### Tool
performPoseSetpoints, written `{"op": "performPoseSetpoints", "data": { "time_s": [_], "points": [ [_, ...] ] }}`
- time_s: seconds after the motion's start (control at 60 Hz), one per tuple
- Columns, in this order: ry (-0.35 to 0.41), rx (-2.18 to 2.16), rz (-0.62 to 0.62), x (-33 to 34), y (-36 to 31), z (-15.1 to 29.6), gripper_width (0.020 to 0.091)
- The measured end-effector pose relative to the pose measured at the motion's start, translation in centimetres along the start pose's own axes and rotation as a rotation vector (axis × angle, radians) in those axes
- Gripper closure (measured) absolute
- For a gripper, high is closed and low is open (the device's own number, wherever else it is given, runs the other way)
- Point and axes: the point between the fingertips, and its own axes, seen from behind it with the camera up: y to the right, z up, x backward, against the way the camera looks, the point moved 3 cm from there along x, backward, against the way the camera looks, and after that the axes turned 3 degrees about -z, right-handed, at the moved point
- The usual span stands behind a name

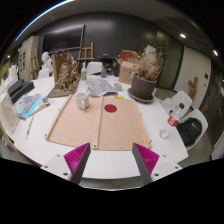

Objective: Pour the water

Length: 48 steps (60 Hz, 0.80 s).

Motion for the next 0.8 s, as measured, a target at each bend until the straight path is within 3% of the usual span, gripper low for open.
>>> {"op": "performPoseSetpoints", "data": {
  "time_s": [0.217,0.433,0.633,0.8],
  "points": [
    [0.009,-0.063,-0.084,-3.9,12.6,-2.1,0.0245],
    [0.085,-0.111,-0.137,-10.6,24.7,-3.3,0.0249],
    [0.167,-0.117,-0.113,-18.5,30.0,-1.7,0.0249],
    [0.190,-0.135,-0.102,-24.3,32.0,0.0,0.0247]
  ]
}}
